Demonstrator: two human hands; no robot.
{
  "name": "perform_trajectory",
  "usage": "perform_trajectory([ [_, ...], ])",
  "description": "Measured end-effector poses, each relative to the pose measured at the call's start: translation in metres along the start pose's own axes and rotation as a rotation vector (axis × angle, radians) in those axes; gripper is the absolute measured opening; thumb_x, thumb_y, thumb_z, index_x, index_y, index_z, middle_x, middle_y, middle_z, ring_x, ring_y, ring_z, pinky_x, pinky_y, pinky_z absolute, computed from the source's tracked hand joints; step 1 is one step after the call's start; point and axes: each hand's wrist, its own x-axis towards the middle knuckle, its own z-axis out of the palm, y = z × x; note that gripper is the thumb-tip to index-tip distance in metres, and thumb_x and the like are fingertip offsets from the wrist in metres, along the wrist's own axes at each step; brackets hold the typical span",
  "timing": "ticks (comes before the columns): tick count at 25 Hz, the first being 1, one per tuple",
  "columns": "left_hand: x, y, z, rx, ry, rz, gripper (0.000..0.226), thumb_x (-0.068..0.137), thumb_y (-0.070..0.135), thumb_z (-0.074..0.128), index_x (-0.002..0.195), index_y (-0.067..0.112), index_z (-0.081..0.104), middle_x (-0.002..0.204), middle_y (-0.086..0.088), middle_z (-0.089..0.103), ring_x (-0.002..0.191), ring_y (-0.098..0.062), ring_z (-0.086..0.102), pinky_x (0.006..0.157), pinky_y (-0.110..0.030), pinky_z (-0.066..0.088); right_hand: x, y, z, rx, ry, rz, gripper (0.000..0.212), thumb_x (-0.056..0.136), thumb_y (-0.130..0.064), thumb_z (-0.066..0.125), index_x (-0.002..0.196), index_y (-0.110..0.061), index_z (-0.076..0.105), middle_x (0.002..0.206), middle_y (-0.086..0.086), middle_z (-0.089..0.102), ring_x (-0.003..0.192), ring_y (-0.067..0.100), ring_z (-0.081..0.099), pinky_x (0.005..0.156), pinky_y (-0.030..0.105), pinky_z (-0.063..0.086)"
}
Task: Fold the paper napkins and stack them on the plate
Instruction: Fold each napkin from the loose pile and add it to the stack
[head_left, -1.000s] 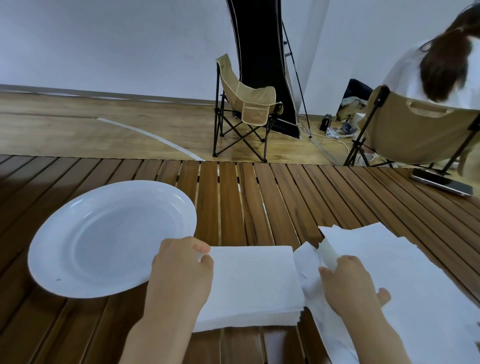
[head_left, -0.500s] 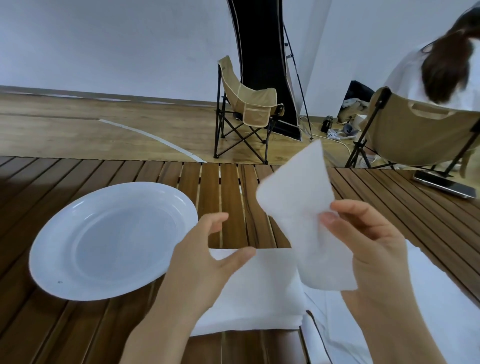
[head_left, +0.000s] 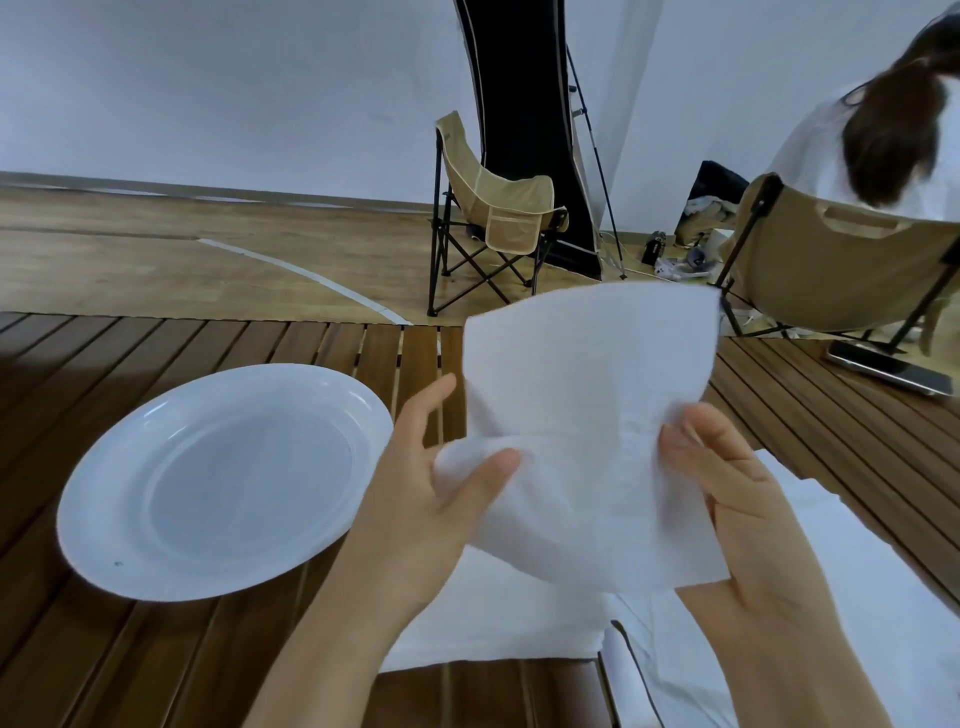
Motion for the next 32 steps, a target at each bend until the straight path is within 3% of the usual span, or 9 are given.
perform_trajectory([
  [2,0.001,0.001,-0.005,-0.020,0.063,0.067,0.068,0.075,0.042,0.071,0.130,0.057,0.034,0.112,0.010,0.068,0.096,-0.005,0.067,0.073,-0.014,0.053,0.004,0.007,-0.004,-0.146,0.040,0.046,0.018,0.082,-0.009,0.063,0.082,-0.022,0.076,0.100,0.001,0.072,0.092,0.019,0.065,0.079,0.033,0.052],
  [5,0.001,0.000,-0.010,0.065,0.106,0.140,0.053,0.079,0.023,0.073,0.117,0.053,0.052,0.113,0.011,0.067,0.103,-0.014,0.065,0.086,-0.032,0.054,0.006,0.012,-0.007,-0.295,0.029,0.048,0.024,0.071,-0.013,0.071,0.093,-0.021,0.077,0.107,-0.001,0.070,0.095,0.023,0.064,0.072,0.036,0.053],
  [9,0.000,0.000,-0.012,0.186,0.189,0.141,0.027,0.077,0.028,0.075,0.096,0.045,0.069,0.097,0.025,0.067,0.102,-0.003,0.059,0.085,-0.019,0.049,0.008,0.014,-0.009,-0.459,-0.017,-0.012,0.036,0.063,-0.014,0.077,0.097,-0.025,0.076,0.109,0.003,0.067,0.099,0.029,0.063,0.079,0.044,0.057],
  [14,0.003,-0.002,-0.015,0.211,0.319,0.154,0.030,0.072,0.031,0.078,0.098,0.044,0.068,0.098,0.027,0.064,0.103,-0.004,0.057,0.087,-0.022,0.047,0.010,0.017,-0.012,-0.508,-0.038,-0.059,0.031,0.073,0.000,0.075,0.097,-0.020,0.074,0.091,0.009,0.074,0.092,0.030,0.068,0.088,0.043,0.054],
  [20,0.005,-0.007,-0.021,0.309,0.321,0.189,0.031,0.069,0.057,0.063,0.096,0.041,0.067,0.097,0.026,0.063,0.096,-0.004,0.058,0.081,-0.020,0.048,0.008,0.016,-0.011,-0.628,0.012,-0.153,0.020,0.077,-0.006,0.075,0.090,-0.021,0.075,0.081,0.002,0.075,0.079,0.017,0.069,0.071,0.026,0.054],
  [24,0.005,-0.010,-0.023,0.395,0.359,0.205,0.023,0.069,0.053,0.063,0.087,0.040,0.067,0.085,0.023,0.063,0.083,-0.003,0.059,0.070,-0.012,0.044,0.008,0.017,-0.011,-0.697,0.023,-0.196,0.015,0.079,-0.009,0.074,0.087,-0.022,0.076,0.078,-0.002,0.074,0.076,0.012,0.068,0.067,0.021,0.050],
  [32,0.004,-0.013,-0.031,0.478,0.333,0.229,0.021,0.064,0.058,0.060,0.079,0.045,0.065,0.079,0.027,0.061,0.081,-0.002,0.060,0.070,-0.011,0.042,0.008,0.016,-0.013,-0.760,0.034,-0.272,0.017,0.080,-0.011,0.073,0.086,-0.026,0.075,0.075,-0.007,0.073,0.071,0.004,0.065,0.061,0.011,0.050],
])
